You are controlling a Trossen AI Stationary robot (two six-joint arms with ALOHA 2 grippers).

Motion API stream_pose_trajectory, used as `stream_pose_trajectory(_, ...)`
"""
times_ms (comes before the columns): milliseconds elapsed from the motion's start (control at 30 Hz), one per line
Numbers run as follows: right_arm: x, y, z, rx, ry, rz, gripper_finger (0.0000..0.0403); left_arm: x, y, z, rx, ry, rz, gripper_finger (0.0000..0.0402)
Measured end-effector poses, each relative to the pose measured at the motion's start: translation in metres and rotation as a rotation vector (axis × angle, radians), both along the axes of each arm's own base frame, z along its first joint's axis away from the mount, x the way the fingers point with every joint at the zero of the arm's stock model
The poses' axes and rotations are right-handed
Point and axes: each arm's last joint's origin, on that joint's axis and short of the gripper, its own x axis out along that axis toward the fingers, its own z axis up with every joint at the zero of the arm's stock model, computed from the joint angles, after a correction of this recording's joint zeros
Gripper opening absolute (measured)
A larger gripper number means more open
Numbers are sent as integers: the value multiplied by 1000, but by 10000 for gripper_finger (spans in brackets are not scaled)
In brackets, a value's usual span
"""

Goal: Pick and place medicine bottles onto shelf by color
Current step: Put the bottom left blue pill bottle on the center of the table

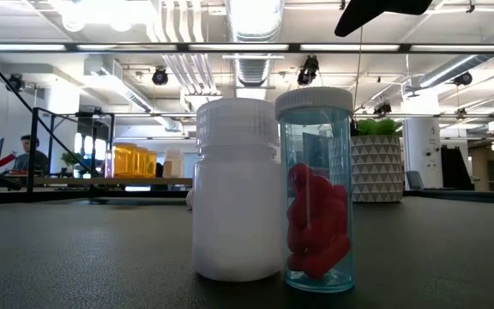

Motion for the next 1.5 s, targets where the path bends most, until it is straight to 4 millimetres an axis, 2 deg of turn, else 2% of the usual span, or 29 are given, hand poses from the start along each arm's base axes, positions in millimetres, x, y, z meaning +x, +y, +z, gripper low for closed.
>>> stream_pose_trajectory(200, 0, 0, 0, 0, 0, 1, 300, 13, 23, 6, 16, 7, -74, 106)
stream_pose_trajectory(567, 0, 0, 0, -1, 0, 2, 295, 37, 70, 12, 64, 27, -317, 106)
stream_pose_trajectory(667, 0, 0, 0, 0, 0, 1, 295, 46, 88, 12, 78, 42, -313, 106)
stream_pose_trajectory(833, 0, 0, 0, -1, 0, 2, 301, 65, 127, 12, 88, 16, -316, 105)
stream_pose_trajectory(1033, 0, 0, 0, 0, 0, 1, 299, 85, 186, 13, 121, -16, -227, 105)
stream_pose_trajectory(1167, 0, 0, 0, 0, 0, 1, 297, 97, 225, 14, 135, -104, -146, 105)
stream_pose_trajectory(1300, 0, 0, 0, -1, 0, 2, 300, 101, 258, 15, 160, -144, -111, 105)
stream_pose_trajectory(1500, 0, 0, 0, 0, 0, 0, 303, 96, 292, 15, 189, -145, -96, 105)
